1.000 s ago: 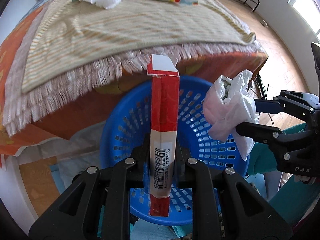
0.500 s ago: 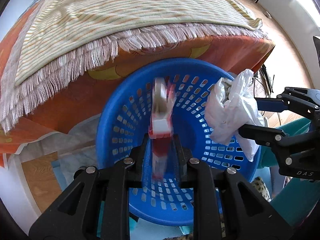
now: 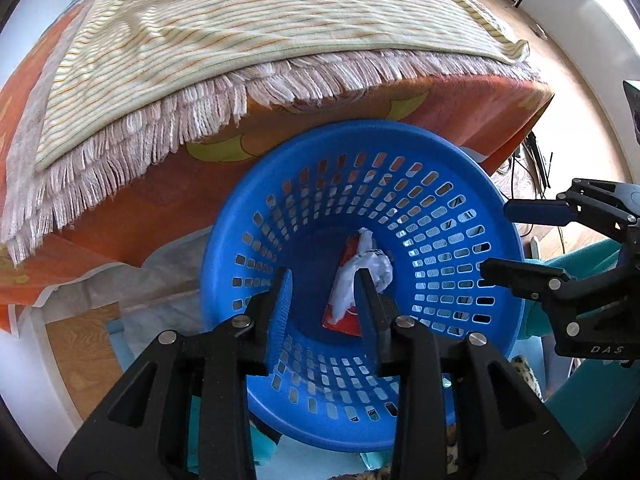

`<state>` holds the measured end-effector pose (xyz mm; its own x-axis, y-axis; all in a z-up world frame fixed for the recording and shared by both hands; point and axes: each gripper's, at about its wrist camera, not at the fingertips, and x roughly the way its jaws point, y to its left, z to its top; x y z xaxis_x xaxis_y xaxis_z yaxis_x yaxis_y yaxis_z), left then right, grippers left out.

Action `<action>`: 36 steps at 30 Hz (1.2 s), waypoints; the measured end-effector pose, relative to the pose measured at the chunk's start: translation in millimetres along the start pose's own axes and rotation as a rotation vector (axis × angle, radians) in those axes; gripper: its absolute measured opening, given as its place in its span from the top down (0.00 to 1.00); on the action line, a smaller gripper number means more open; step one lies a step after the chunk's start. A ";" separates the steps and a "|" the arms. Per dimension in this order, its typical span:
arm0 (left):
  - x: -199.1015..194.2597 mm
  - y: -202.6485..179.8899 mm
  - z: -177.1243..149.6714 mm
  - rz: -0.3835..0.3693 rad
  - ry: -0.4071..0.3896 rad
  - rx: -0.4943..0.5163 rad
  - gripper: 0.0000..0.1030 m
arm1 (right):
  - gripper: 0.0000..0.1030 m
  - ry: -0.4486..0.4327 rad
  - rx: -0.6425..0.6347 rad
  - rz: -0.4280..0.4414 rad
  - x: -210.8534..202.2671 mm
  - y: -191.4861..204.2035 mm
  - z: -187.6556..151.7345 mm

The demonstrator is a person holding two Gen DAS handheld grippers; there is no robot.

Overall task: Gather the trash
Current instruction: 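Open both tools to drop the box and bag into the blue basket, then move both tools back over the bed toward the remaining trash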

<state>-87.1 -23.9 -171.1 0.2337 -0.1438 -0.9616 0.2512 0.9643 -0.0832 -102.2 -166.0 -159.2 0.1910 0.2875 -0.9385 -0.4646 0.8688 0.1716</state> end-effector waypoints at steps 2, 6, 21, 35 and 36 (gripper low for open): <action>-1.8 1.8 0.8 0.002 -0.004 -0.005 0.69 | 0.49 -0.003 0.004 -0.002 -1.9 -1.8 0.2; -6.4 2.5 2.4 0.006 -0.014 -0.009 0.63 | 0.49 -0.007 0.011 -0.009 -4.0 -3.7 2.4; -41.9 12.3 36.7 0.005 -0.090 -0.033 0.42 | 0.36 -0.042 0.085 -0.047 -27.6 -18.6 27.0; -69.0 41.8 94.5 0.054 -0.191 -0.075 0.36 | 0.36 -0.131 0.137 -0.109 -63.7 -43.3 78.5; -69.6 44.0 99.2 0.054 -0.196 -0.082 0.36 | 0.36 -0.139 0.135 -0.113 -66.0 -44.5 82.1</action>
<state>0.8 6.5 -81.9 0.4245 -0.1239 -0.8969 0.1582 0.9855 -0.0613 -23.1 -190.5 -80.3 0.3565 0.2302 -0.9055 -0.3152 0.9420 0.1154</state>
